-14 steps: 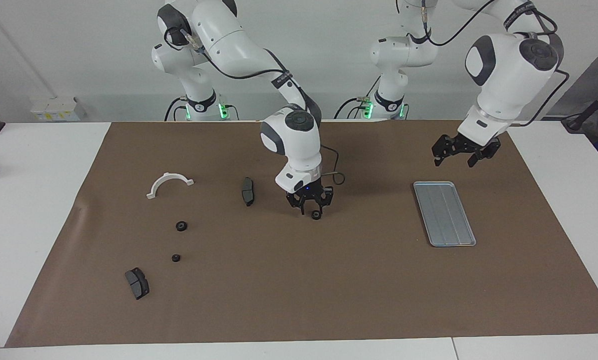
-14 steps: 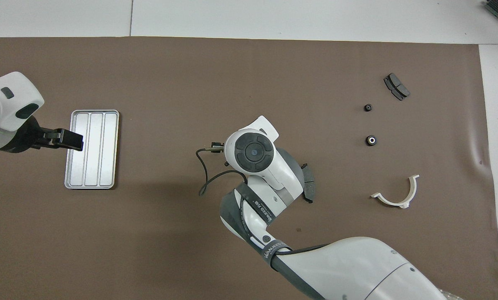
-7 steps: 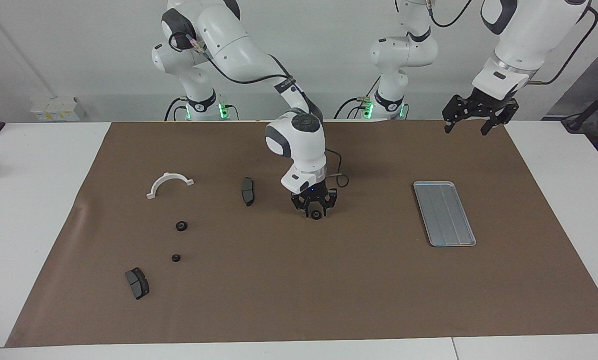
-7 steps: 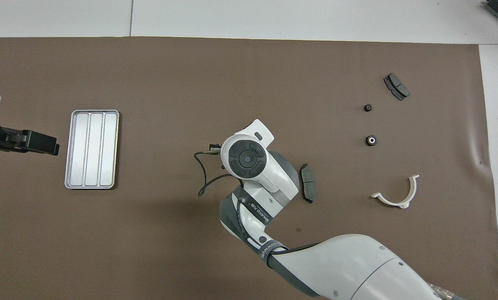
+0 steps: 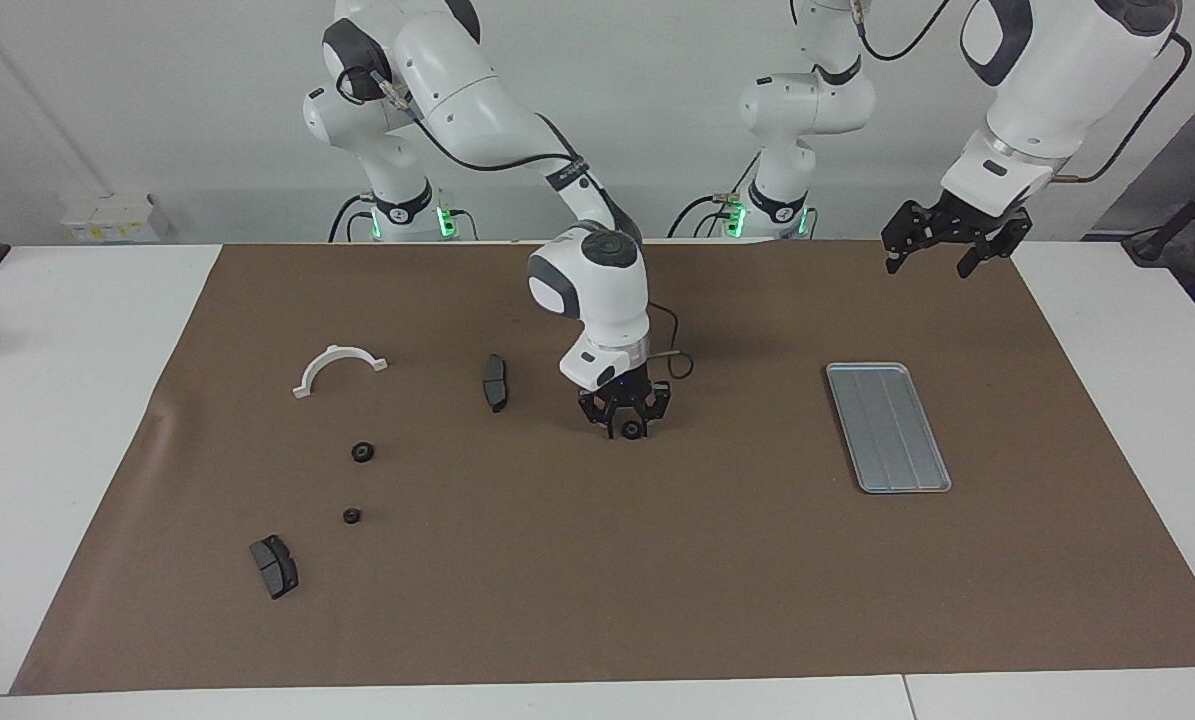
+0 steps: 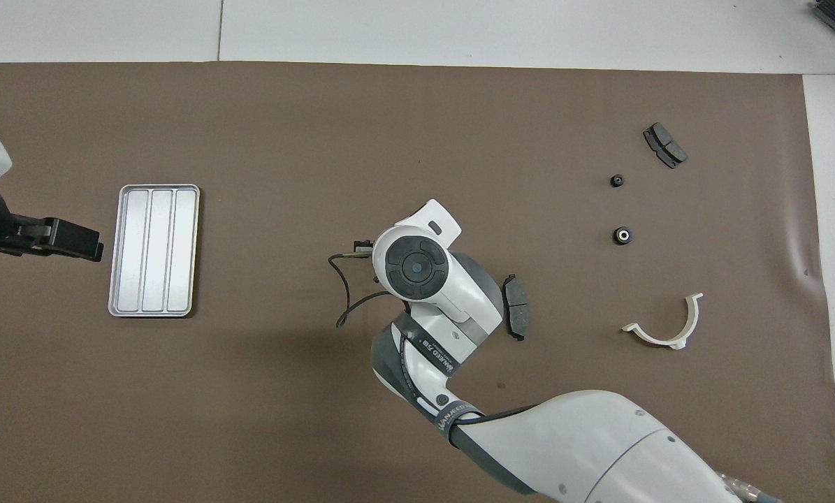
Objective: Place bearing gear from tray to pile
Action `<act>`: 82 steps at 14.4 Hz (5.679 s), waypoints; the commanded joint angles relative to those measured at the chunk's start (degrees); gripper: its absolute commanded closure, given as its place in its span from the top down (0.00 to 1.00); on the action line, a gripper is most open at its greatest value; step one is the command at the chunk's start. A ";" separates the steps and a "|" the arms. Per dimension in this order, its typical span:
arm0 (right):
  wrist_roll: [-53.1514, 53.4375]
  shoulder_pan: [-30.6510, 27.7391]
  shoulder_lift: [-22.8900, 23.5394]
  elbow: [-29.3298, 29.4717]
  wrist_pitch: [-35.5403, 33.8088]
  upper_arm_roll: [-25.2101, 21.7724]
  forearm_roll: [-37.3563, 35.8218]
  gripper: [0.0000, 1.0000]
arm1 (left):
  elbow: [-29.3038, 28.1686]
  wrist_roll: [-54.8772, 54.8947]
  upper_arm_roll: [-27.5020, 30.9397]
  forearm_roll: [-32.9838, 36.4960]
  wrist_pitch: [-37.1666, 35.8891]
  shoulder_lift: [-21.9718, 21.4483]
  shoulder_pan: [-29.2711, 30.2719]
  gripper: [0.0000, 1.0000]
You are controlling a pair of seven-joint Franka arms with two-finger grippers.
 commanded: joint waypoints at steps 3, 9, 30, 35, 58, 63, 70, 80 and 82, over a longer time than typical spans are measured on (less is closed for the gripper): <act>2.44 0.01 0.17 -0.60 1.65 0.36 -1.45 0.55 | 3.79 0.48 -0.25 -0.14 -1.67 0.75 0.75 1.00; 2.44 0.28 0.25 -1.13 2.52 0.36 -1.45 0.47 | 2.83 0.39 -0.25 -0.58 -1.57 0.40 1.01 1.00; -16.25 -9.54 -1.41 1.15 -7.05 0.19 -2.77 0.12 | 1.42 0.13 -0.25 -0.49 -1.84 -0.22 1.19 1.00; -31.90 -21.58 -3.52 0.72 -10.74 0.54 -1.89 0.12 | 1.42 0.04 -0.25 -0.49 -1.84 -0.22 1.19 1.00; -46.08 -31.80 -5.81 7.72 -25.38 -0.16 10.94 0.83 | 1.42 0.04 -0.25 -0.49 -1.84 -0.22 1.19 1.00; -45.90 -32.07 -13.09 12.58 -41.56 -1.92 10.24 0.88 | 1.42 0.04 -0.25 -0.49 -1.84 -0.22 1.19 1.00; -45.82 -33.82 -26.28 11.70 -55.56 -2.01 10.33 1.00 | 1.42 0.13 -0.25 -0.49 -1.92 -0.22 1.19 1.00; -46.43 -33.65 -27.26 11.70 -55.13 -1.92 11.29 1.00 | 1.42 0.04 -0.25 -0.49 -1.93 -0.22 1.19 1.00; -46.43 -33.65 -27.26 11.88 -55.13 -1.83 11.29 1.00 | 1.42 0.04 -0.25 -0.49 -1.84 -0.22 1.19 1.00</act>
